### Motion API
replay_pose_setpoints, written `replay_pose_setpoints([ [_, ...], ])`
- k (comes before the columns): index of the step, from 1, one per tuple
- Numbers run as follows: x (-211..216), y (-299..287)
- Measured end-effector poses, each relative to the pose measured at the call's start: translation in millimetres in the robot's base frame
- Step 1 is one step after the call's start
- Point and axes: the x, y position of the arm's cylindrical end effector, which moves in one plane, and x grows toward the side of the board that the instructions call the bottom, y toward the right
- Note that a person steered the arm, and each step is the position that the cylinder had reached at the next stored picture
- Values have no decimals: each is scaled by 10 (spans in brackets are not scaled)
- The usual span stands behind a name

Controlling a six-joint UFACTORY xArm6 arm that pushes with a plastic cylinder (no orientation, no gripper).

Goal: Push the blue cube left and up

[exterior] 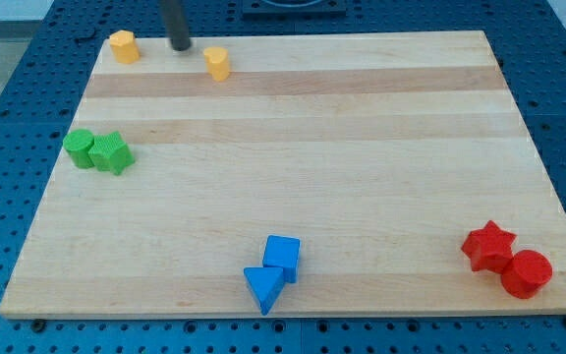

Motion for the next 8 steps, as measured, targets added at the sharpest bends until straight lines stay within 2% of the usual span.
replay_pose_setpoints([
  [2, -49, 1762],
  [3, 571, 2301],
  [5, 2188, 2394],
  [8, 3682, 2394],
])
